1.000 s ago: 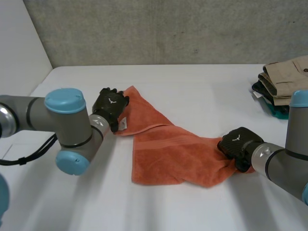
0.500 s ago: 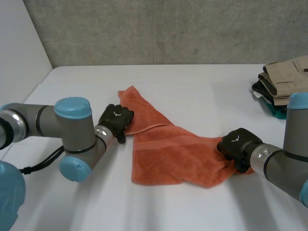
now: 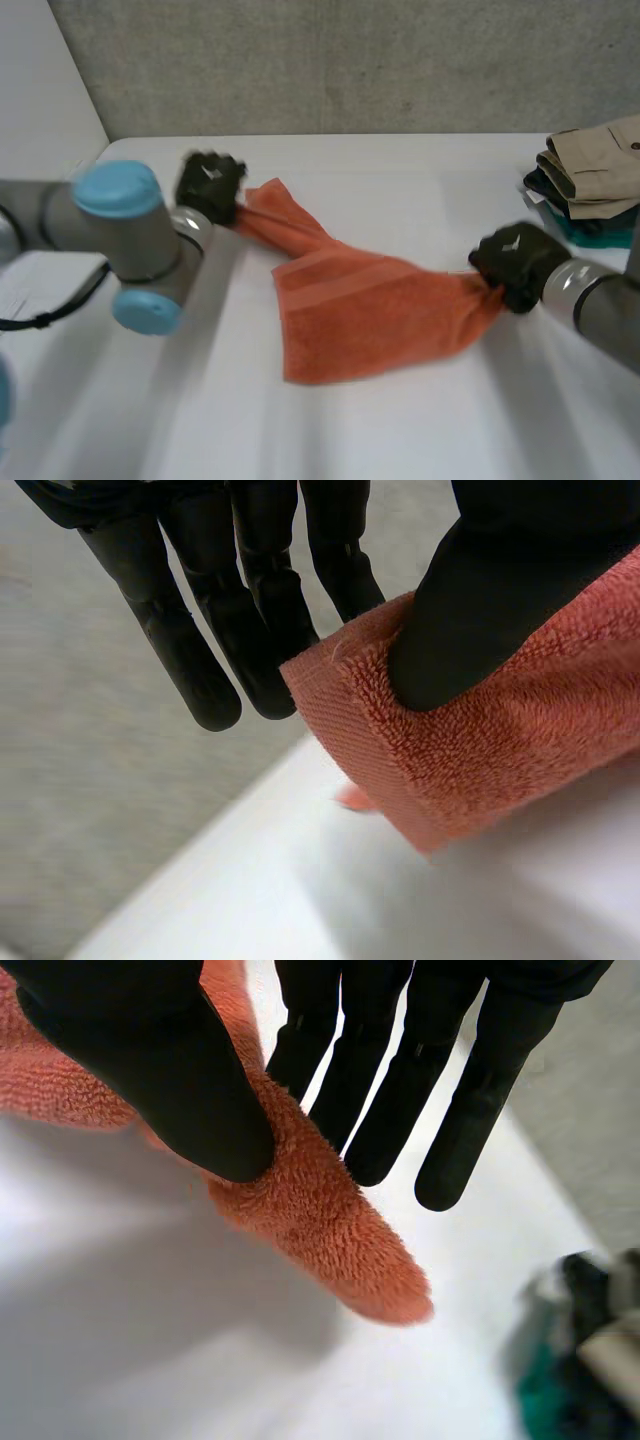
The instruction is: Fold the laundry.
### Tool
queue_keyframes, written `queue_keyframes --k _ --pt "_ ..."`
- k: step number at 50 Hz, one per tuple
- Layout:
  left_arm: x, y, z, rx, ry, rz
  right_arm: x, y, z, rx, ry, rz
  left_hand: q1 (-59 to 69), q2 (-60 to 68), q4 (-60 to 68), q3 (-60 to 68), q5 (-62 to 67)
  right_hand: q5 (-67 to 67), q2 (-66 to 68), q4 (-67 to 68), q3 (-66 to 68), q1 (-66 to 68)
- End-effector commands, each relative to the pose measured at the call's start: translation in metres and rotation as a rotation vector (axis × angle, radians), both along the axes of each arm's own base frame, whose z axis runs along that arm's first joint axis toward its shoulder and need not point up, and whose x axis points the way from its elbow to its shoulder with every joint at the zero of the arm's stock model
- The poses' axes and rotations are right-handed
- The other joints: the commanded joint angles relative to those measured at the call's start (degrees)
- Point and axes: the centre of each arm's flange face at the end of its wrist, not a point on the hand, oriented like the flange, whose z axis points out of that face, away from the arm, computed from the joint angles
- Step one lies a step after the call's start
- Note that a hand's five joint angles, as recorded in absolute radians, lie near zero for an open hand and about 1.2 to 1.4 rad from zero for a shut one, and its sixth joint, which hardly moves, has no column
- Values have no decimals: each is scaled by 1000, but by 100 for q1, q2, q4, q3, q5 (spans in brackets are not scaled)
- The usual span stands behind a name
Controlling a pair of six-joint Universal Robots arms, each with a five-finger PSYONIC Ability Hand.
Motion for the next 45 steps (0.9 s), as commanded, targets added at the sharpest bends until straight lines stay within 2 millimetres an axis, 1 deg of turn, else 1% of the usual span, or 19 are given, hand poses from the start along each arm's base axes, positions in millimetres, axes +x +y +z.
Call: queue_keyframes --k 1,3,6,9,17,18,22,25,26,29,30,33,34,36,37,38,41,44,45 --pt "44 17 110 -180 137 82 -1 -22 70 -283 -95 32 1432 1155 1130 1188 1351 1444 1278 1137 1202 1815" --pt "57 27 137 -222 184 93 3 -23 92 -398 -135 80 1432 1155 1130 1188 1351 1444 1278 1137 1202 1815" --pt "71 41 156 -233 214 102 7 -22 111 -520 -177 144 1432 1155 1130 1188 1351 1444 1278 1137 1202 1815" --pt "78 49 156 -204 209 100 8 -21 115 -555 -212 184 1432 1155 1130 1188 1351 1444 1278 1137 1202 1815" --pt "78 62 103 4 129 71 16 -31 70 -365 -278 238 1432 1155 1130 1188 1351 1444 1278 1137 1202 1815" --pt "77 57 87 40 108 76 17 -35 60 -325 -268 233 1432 1155 1130 1188 1351 1444 1278 1137 1202 1815" --pt "69 39 52 83 47 81 26 -45 38 -266 -210 243 1432 1155 1130 1188 1351 1444 1278 1137 1202 1815" --pt "63 21 43 53 24 89 35 -50 31 -282 -157 263 1432 1155 1130 1188 1351 1444 1278 1137 1202 1815" --pt "60 8 44 12 17 101 39 -58 31 -321 -119 267 1432 1155 1130 1188 1351 1444 1278 1137 1202 1815" --pt "55 -14 56 -90 43 117 48 -75 41 -439 -87 264 1432 1155 1130 1188 1351 1444 1278 1137 1202 1815" --pt "51 -27 76 -186 79 126 56 -89 56 -552 -97 252 1432 1155 1130 1188 1351 1444 1278 1137 1202 1815" --pt "49 -39 119 -345 154 136 63 -107 86 -736 -149 225 1432 1155 1130 1188 1351 1444 1278 1137 1202 1815" --pt "48 -39 149 -444 216 135 66 -114 108 -860 -203 215 1432 1155 1130 1188 1351 1444 1278 1137 1202 1815" --pt "47 -35 178 -530 280 125 67 -120 128 -978 -261 215 1432 1155 1130 1188 1351 1444 1278 1137 1202 1815" --pt "47 -28 201 -592 338 112 67 -121 148 -1089 -332 226 1432 1155 1130 1188 1351 1444 1278 1137 1202 1815" --pt "47 -25 210 -614 364 107 67 -120 156 -1129 -367 235 1432 1155 1130 1188 1351 1444 1278 1137 1202 1815" --pt "50 -11 228 -639 418 99 64 -118 173 -1214 -489 274 1432 1155 1130 1188 1351 1444 1278 1137 1202 1815" --pt "53 -6 223 -600 412 107 58 -120 168 -1162 -536 297 1432 1155 1130 1188 1351 1444 1278 1137 1202 1815" --pt "55 -1 215 -560 402 110 56 -120 159 -1107 -547 323 1432 1155 1130 1188 1351 1444 1278 1137 1202 1815"
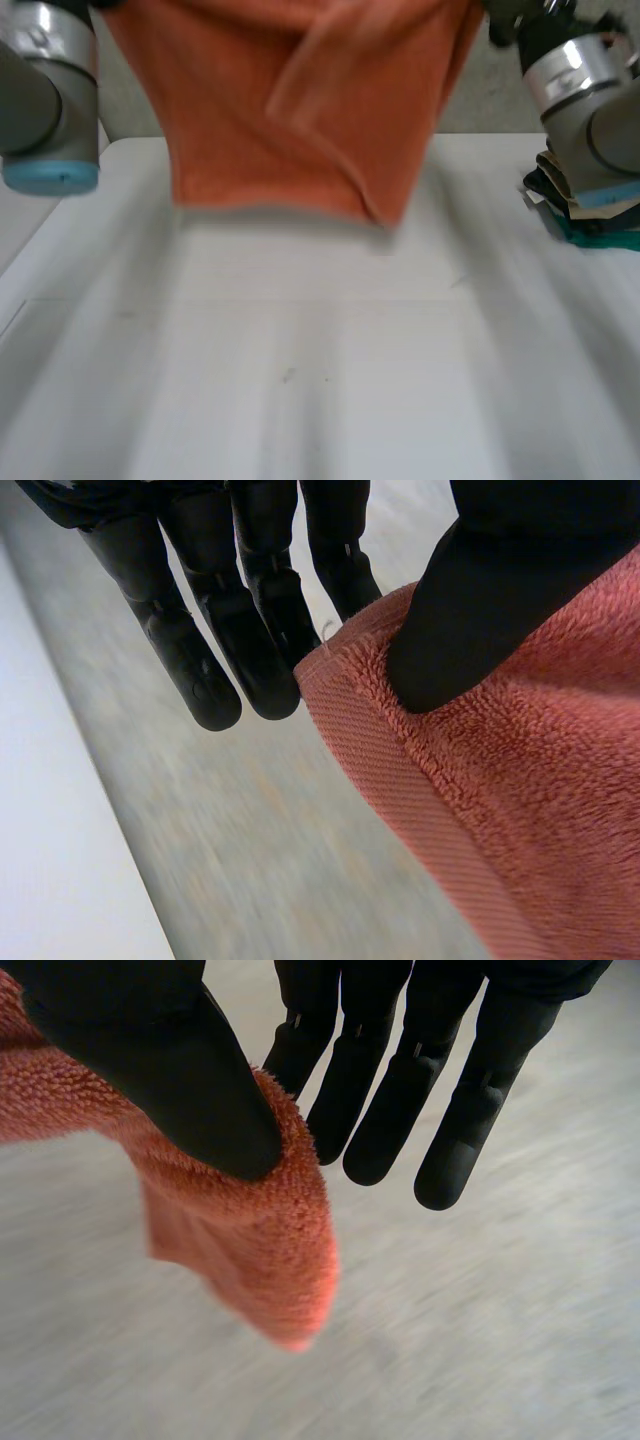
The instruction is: Fold the laundry.
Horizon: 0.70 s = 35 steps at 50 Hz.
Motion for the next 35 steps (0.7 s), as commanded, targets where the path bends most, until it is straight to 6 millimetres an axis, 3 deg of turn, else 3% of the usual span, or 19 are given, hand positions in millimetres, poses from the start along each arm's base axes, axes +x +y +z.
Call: queue_keyframes --k 1,3,7,8,11,12,17,19,24,26,27,29,35 --pt "9 25 5 51 38 -21 -13 1 8 -20 -112 183 1429 1143 1126 1169 1352 1302 1278 1127 1176 1815" --pt "10 28 -9 100 22 -23 -15 1 -7 36 -77 208 1429 1143 1126 1169 1352 1302 1278 1127 1176 1815" --pt "9 38 -52 230 -31 -49 -22 7 -58 203 37 273 1429 1143 1126 1169 1352 1302 1278 1127 1176 1815" --pt "7 43 -72 284 -55 -66 -26 12 -79 267 79 299 1429 1143 1126 1169 1352 1302 1278 1127 1176 1815" --pt "1 53 -103 370 -95 -93 -31 21 -112 358 130 323 1429 1143 1126 1169 1352 1302 1278 1127 1176 1815" --pt "-1 60 -123 426 -118 -108 -36 28 -132 406 162 331 1429 1143 1126 1169 1352 1302 1278 1127 1176 1815" --pt "-3 72 -172 547 -174 -122 -53 48 -183 501 251 315 1429 1143 1126 1169 1352 1267 1242 1091 1141 1779" --pt "-2 75 -186 585 -197 -118 -60 57 -200 525 294 295 1429 1143 1126 1169 1352 164 140 -11 38 677" --pt "1 81 -195 614 -211 -113 -72 69 -211 594 326 244 1429 1143 1126 1169 1352 -2767 -2791 -2942 -2893 -2254" --pt "2 82 -193 612 -212 -112 -75 70 -207 635 313 226 1429 1143 1126 1169 1352 -3523 -3548 -3699 -3649 -3011" --pt "3 84 -190 607 -210 -112 -78 70 -202 683 293 205 1429 1143 1126 1169 1352 -4676 -4701 -4852 -4803 -4164" --pt "4 85 -188 603 -209 -112 -79 71 -195 738 270 191 1429 1143 1126 1169 1352 -5698 -5722 -5873 -5824 -5185" --pt "7 89 -173 568 -198 -111 -84 68 -146 944 107 115 1429 1143 1126 1169 1352 -5698 -5722 -5873 -5824 -5185"
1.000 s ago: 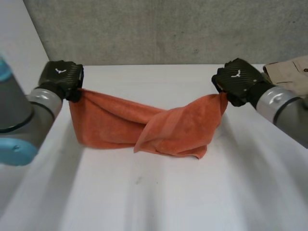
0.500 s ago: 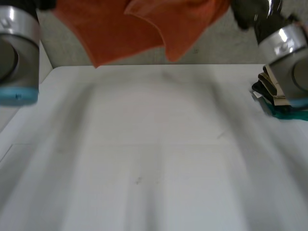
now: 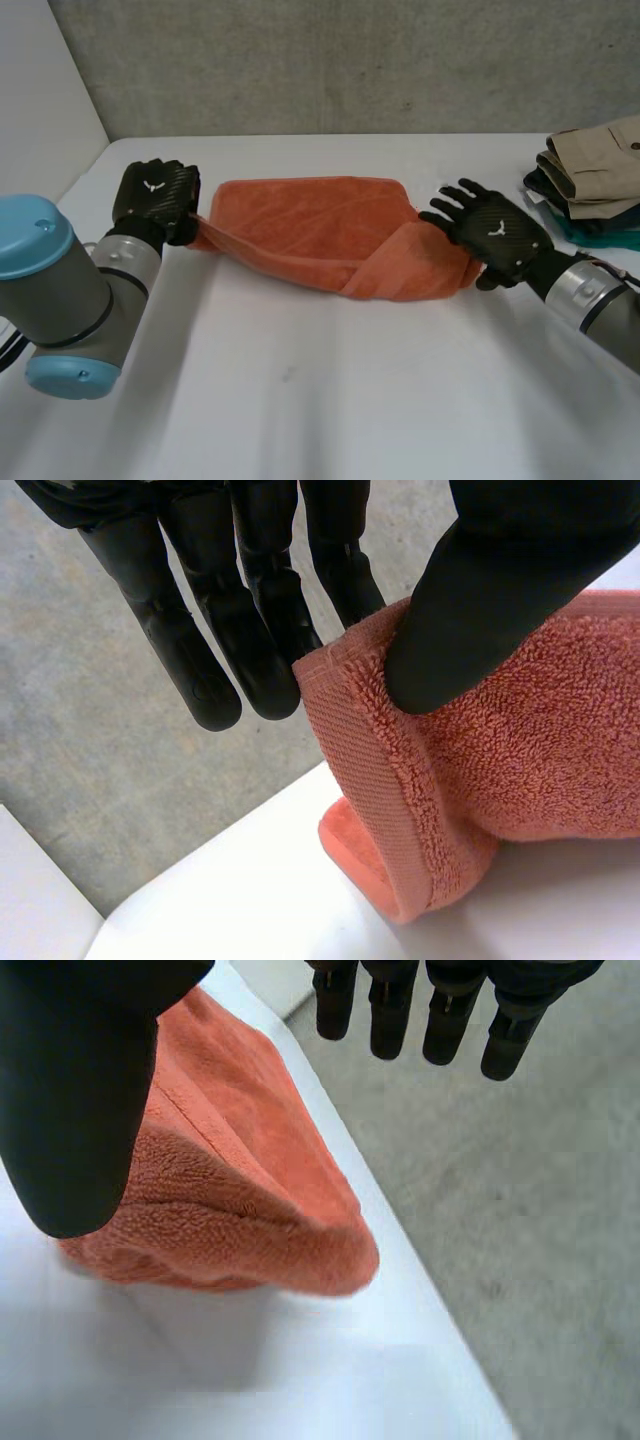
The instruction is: Fold the laundry.
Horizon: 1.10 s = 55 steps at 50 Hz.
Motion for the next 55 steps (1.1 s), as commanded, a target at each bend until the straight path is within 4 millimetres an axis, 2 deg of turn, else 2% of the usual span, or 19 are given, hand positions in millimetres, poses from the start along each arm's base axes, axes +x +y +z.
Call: queue_keyframes --k 1,3,7,12,18,23,29,30,37,40,41,42,44,45,48,49,52,53,55 --pt "4 5 19 -42 15 2 -6 -3 55 223 -110 -168 1431 1142 1126 1169 1351 -272 -195 -192 -181 -269" --pt "4 6 23 -51 18 2 -9 -7 76 272 -166 -239 1431 1142 1126 1169 1351 -272 -195 -192 -181 -269" --pt "4 10 32 -70 23 -4 -10 -13 91 408 -264 -372 1431 1142 1126 1169 1351 -272 -195 -192 -181 -269" --pt "2 17 43 -86 26 -25 3 -16 93 557 -309 -484 1431 1142 1126 1169 1351 -155 -77 -74 -63 -151" --pt "-4 27 54 -104 33 -59 27 -30 84 559 -253 -505 1431 1142 1126 1169 1351 215 292 296 307 219" --pt "-6 34 61 -113 31 -69 54 -46 58 592 -255 -533 1431 1142 1126 1169 1351 787 864 867 878 791" --pt "-5 33 66 -134 21 -67 75 -54 25 629 -237 -545 1431 1142 1126 1169 1351 1157 1234 1237 1248 1160" --pt "-5 32 68 -143 14 -65 80 -56 15 630 -224 -549 1431 1142 1126 1169 1351 1324 1402 1405 1416 1328" --pt "-3 27 74 -164 13 -53 86 -59 -18 631 -169 -595 1431 1142 1126 1169 1351 1578 1656 1659 1670 1582" --pt "-3 25 76 -162 12 -49 89 -57 -21 623 -157 -593 1431 1142 1126 1169 1351 3286 3364 3367 3378 3290" --pt "-2 25 76 -162 12 -46 89 -57 -18 615 -164 -589 1431 1142 1126 1169 1351 4493 4570 4574 4585 4497" --pt "-3 24 76 -157 7 -46 88 -58 -5 598 -185 -584 1431 1142 1126 1169 1351 6705 6783 6786 6797 6709" --pt "-2 23 75 -151 3 -40 86 -56 14 572 -210 -579 1431 1142 1126 1169 1351 6728 6805 6808 6819 6731" --pt "-1 21 76 -146 -2 -32 84 -50 37 548 -240 -566 1431 1142 1126 1169 1351 6728 6805 6808 6819 6731" --pt "5 17 79 -134 -13 -3 76 -40 77 479 -298 -530 1431 1142 1126 1169 1351 6728 6805 6808 6819 6731" --pt "11 13 82 -125 -20 25 71 -35 100 410 -333 -489 1431 1142 1126 1169 1351 6728 6805 6808 6819 6731" --pt "22 7 85 -103 -33 73 63 -28 132 286 -356 -415 1431 1142 1126 1169 1351 6728 6805 6808 6819 6731" --pt "32 3 88 -84 -43 112 54 -24 145 223 -341 -389 1431 1142 1126 1169 1351 6728 6805 6808 6819 6731" --pt "40 1 90 -67 -53 141 44 -20 152 199 -311 -384 1431 1142 1126 1169 1351 6728 6805 6808 6819 6731"
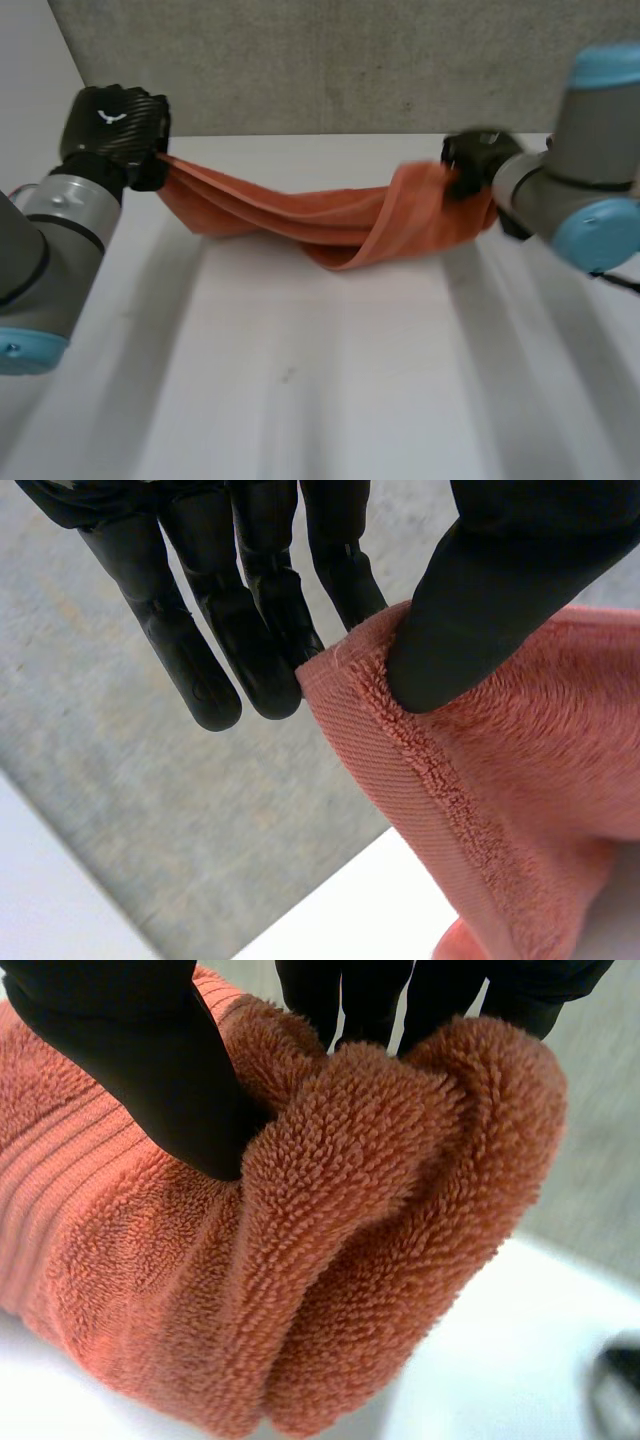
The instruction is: Fold the laundry.
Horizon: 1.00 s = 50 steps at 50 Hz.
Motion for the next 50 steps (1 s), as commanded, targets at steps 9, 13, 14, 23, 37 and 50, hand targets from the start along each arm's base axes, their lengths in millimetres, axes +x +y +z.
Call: queue_keyframes --k 9,13,14,23,37,50 --pt "55 -13 -10 234 -106 161 -59 52 54 -143 211 280 1431 1142 1126 1169 1351 1491 1311 1162 1207 1917" --pt "50 -9 -32 317 -133 122 -64 56 47 -133 229 324 1431 1142 1126 1169 1351 1491 1311 1162 1207 1917" --pt "49 -10 -37 329 -133 115 -64 56 45 -124 226 328 1431 1142 1126 1169 1351 1491 1311 1162 1207 1917" --pt "24 -20 -76 393 -158 53 -43 56 -2 -153 302 429 1431 1142 1126 1169 1351 1491 1311 1162 1207 1917" --pt "15 -75 117 -467 223 117 -18 -18 123 -1107 123 174 1431 1142 1126 1169 1351 1491 1311 1162 1207 1917" --pt "23 -51 53 -204 180 127 -31 -22 70 -870 -18 403 1431 1142 1126 1169 1351 1491 1311 1162 1207 1917"
